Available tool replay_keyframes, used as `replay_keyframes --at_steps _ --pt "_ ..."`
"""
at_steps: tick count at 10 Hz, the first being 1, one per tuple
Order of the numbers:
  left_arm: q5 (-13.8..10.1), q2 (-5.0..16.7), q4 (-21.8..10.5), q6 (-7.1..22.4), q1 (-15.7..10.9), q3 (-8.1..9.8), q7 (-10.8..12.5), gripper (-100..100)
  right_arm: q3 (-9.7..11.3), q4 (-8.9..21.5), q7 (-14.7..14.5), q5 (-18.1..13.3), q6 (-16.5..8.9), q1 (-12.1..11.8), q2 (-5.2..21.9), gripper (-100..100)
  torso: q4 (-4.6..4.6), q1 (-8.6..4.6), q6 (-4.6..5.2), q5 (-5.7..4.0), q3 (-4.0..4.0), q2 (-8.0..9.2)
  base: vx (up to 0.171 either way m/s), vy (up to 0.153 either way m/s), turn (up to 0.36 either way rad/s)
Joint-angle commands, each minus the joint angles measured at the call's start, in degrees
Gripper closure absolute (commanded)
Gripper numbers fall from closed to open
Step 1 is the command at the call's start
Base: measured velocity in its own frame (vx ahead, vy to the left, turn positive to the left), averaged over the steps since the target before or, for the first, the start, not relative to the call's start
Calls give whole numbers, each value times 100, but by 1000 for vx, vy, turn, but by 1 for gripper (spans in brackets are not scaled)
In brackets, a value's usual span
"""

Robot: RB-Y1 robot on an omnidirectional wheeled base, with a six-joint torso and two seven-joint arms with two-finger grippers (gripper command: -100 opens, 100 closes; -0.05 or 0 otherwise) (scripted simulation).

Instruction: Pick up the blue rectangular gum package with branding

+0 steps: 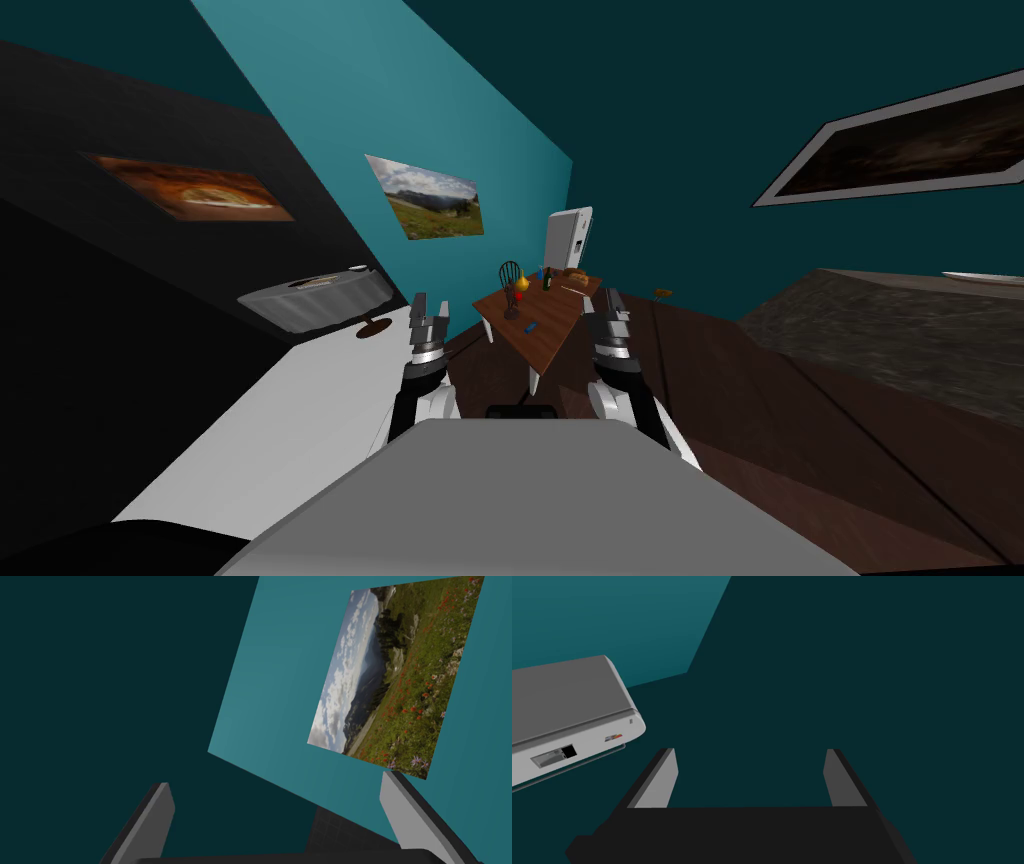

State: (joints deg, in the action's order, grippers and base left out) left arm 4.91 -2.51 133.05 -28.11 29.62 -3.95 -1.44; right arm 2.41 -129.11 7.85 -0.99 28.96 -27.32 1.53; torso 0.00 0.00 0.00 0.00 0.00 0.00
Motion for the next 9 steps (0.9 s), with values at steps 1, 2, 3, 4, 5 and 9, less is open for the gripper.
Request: replay_keyframes --at_steps 1,2,3,4,5,9 --pt "0 0 0 0 0 0 0 0 20 16 -43 -55 -18 -3 159 -100 0 0 0 0 0 0 -14 16 -8" --pt "0 0 0 0 0 0 0 0 38 35 -88 -110 -37 -5 294 -100 1 4 0 1 2 4 -41 39 -15" --pt "0 0 0 0 0 0 0 0 62 62 -150 -182 -65 -6 452 -100 2 12 0 2 7 13 -55 51 -19" --pt "0 -1 0 0 -1 0 0 0 90 98 -227 -269 -100 -6 631 -100 4 17 0 4 11 19 -61 57 -13" --pt "0 -1 0 0 -1 -1 0 0 124 142 -321 -371 -143 -5 815 -100 5 20 0 5 13 23 -61 65 -16" --pt "0 -1 0 0 -1 -1 0 0 260 337 -691 -748 -314 4 1474 -100 5 27 0 7 13 21 -52 80 -5"
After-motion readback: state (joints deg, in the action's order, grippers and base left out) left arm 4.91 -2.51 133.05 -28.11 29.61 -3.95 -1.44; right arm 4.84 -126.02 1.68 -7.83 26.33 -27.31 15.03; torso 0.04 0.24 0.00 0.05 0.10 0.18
